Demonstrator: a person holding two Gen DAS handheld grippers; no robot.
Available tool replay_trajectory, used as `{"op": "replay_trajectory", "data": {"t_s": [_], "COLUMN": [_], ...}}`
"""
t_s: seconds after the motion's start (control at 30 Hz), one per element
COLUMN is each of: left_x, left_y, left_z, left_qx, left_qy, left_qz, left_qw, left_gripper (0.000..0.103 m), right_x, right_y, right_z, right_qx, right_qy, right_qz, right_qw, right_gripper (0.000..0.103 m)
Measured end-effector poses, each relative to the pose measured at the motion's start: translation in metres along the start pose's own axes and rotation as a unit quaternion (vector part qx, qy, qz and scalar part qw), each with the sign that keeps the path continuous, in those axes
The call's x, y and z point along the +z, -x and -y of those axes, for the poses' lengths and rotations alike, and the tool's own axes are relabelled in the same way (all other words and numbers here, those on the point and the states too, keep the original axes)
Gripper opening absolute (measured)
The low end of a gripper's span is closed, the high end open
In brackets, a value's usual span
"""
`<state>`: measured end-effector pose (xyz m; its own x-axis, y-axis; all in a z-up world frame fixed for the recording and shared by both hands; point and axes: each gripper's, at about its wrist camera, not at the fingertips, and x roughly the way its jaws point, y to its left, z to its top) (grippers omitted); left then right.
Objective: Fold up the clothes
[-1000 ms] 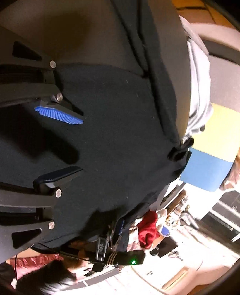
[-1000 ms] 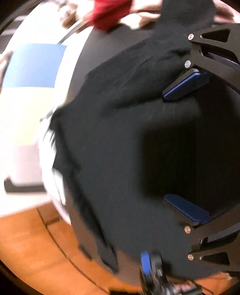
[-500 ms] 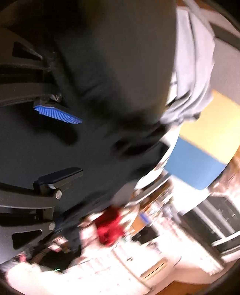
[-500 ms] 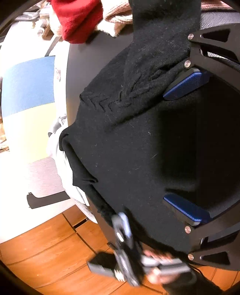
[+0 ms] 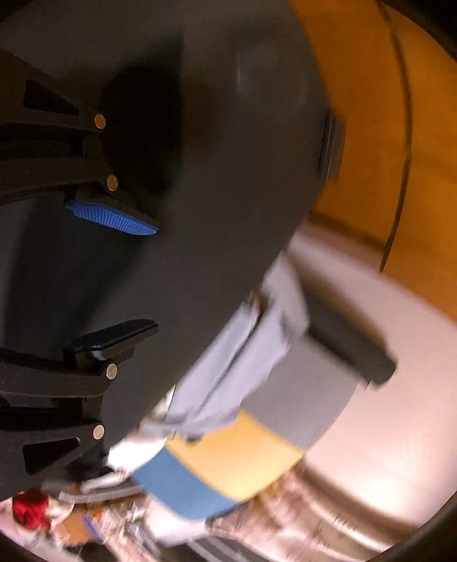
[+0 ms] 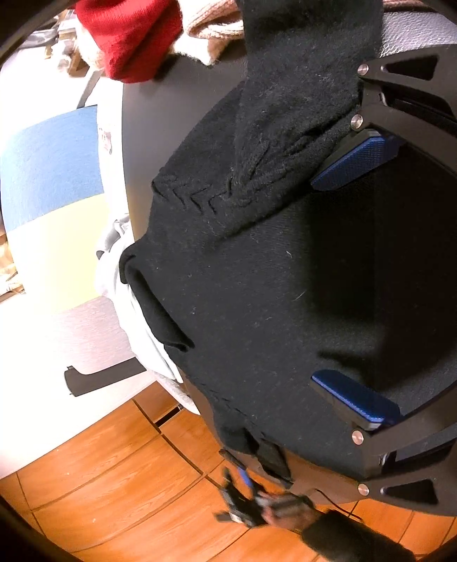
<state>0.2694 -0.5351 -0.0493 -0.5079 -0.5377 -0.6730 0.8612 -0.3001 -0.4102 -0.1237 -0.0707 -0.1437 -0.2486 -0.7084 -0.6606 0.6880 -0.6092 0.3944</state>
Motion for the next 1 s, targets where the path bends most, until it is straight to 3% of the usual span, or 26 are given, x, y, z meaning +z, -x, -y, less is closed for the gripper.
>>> {"op": "replay_trajectory", "data": {"t_s": [0.13,0.23,0.37,0.5,0.63,0.7,1.0], "left_x": [-0.013,-0.022,-0.022,-0.021,-0.034,-0.04,-0.066], "left_y": [0.023,0.026,0.014,-0.018,-0.051,-0.045,0.016], "left_z": [-0.068,-0.086,-0.058,-0.01,0.015,0.017,-0.029], "left_qx": [0.07,0.075,0.052,0.038,0.089,0.099,0.149], "left_qy": [0.019,0.009,-0.066,-0.15,-0.213,-0.222,-0.181], "left_qz": [-0.01,-0.016,-0.018,-0.049,-0.103,-0.109,-0.208], "left_qw": [0.9973,0.997,0.9963,0.9868,0.9676,0.9637,0.9495], "left_gripper": [0.051,0.051,0.051,0.051,0.052,0.053,0.053], "right_x": [0.001,0.001,0.002,0.003,0.003,0.004,0.004], "right_y": [-0.001,-0.002,-0.005,-0.01,-0.013,-0.013,-0.006], "right_z": [-0.001,-0.003,-0.007,-0.013,-0.016,-0.015,-0.003], "right_qx": [-0.001,-0.008,-0.024,-0.046,-0.057,-0.055,-0.021], "right_qy": [0.001,0.006,0.018,0.034,0.041,0.04,0.014], "right_qz": [-0.001,-0.004,-0.011,-0.019,-0.022,-0.021,-0.006], "right_qw": [1.0,1.0,0.999,0.998,0.997,0.997,1.0], "right_gripper": [0.103,0.103,0.103,0.103,0.103,0.103,0.103]}}
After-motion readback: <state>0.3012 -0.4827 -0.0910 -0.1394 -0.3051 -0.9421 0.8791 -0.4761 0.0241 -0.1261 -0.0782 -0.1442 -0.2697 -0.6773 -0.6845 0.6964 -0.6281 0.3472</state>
